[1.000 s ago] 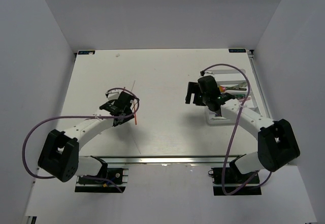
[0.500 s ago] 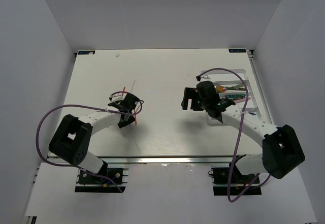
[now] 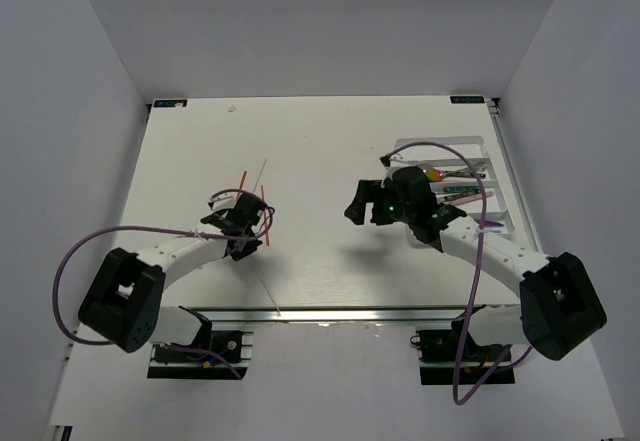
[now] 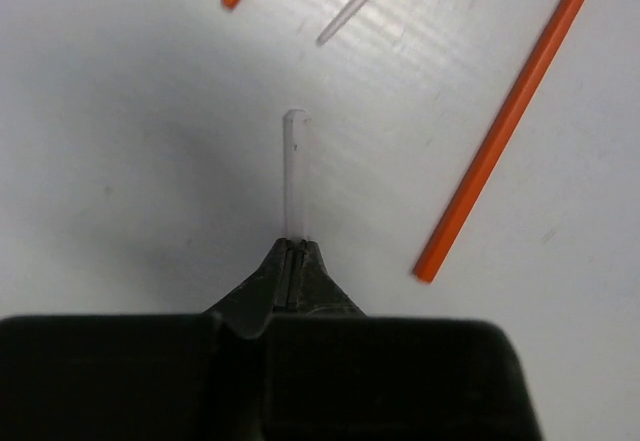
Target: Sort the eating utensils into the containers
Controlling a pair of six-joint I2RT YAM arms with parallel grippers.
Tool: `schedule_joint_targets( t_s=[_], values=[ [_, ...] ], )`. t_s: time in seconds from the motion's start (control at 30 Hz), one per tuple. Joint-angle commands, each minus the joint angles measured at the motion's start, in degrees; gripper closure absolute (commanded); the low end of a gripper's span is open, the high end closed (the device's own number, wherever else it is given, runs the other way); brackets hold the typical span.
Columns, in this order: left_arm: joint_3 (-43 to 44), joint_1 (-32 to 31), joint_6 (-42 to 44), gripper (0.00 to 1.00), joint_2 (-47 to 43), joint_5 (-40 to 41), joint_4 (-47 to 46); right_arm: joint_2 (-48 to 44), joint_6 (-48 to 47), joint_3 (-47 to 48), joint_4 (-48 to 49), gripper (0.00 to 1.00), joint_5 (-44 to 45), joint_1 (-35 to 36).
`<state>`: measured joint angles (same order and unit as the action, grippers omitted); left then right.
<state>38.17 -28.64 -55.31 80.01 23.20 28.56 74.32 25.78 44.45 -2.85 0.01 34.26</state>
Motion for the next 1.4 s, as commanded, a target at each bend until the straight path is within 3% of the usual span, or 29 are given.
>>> schedule_joint_targets(
  t_s=[0.0, 0.13, 0.4, 0.67, 0.87, 0.93, 1.03, 1.07, 1.1, 1.13, 1.23, 1.33, 1.37],
  values=[
    [-1.43, -0.53, 0.29, 1.0, -7.04, -3.77, 3.96, 0.38, 0.48, -4.52, 13.63, 0.11, -19.62, 0.8],
    [-3.18, -1.41, 2.74, 1.0, -17.32, -11.23, -2.87, 1.78, 9.36, -11.3, 33.93, 0.11, -29.36, 4.83],
    [-6.53, -1.68, 4.59, 1.0, -25.86, -20.73, -15.8, 8.81, 21.76, -10.7, 48.72, 0.14, -30.15, 12.32],
    [-8.99, -1.68, 2.67, 1.0, -27.89, -29.0, -26.43, 15.32, 23.79, -3.59, 45.22, 0.25, -25.15, 16.45],
    [-9.08, -1.68, 1.52, 1.0, -27.8, -31.11, -28.12, 18.4, 24.4, -1.12, 44.24, 0.34, -22.34, 17.59],
    [-9.17, -1.68, 1.35, 1.0, -27.8, -31.37, -29.77, 19.01, 24.76, -0.77, 44.69, 0.42, -21.63, 17.59],
    [-8.82, -1.68, 1.34, 1.0, -27.54, -31.64, -30.31, 19.72, 24.84, 0.29, 45.13, 0.73, -21.02, 17.59],
    [-8.47, -1.68, 1.61, 0.95, -27.1, -31.38, -30.05, 19.72, 24.93, 0.29, 45.48, 1.0, -20.32, 17.51],
    [-7.68, -1.68, 2.65, 0.85, -26.92, -30.85, -29.44, 19.72, 25.19, 0.29, 45.48, 1.0, -19.7, 16.9],
    [-5.76, -1.68, 3.71, 1.0, -26.75, -30.24, -28.83, 19.72, 25.54, 0.55, 45.48, 1.0, -19.35, 16.63],
    [-2.24, -1.68, 6.26, 1.0, -26.39, -24.18, -23.21, 20.51, 24.41, 1.26, 44.08, 1.0, -16.11, 15.23],
    [-0.47, -1.68, 7.06, 0.78, -28.5, -11.73, -15.69, 21.56, 25.02, 1.08, 39.0, 1.0, -11.63, 12.16],
    [1.45, -0.63, 7.32, 0.62, -28.76, -7.08, -10.94, 20.96, 23.63, 0.99, 37.76, 1.0, -10.57, 11.54]
  ],
)
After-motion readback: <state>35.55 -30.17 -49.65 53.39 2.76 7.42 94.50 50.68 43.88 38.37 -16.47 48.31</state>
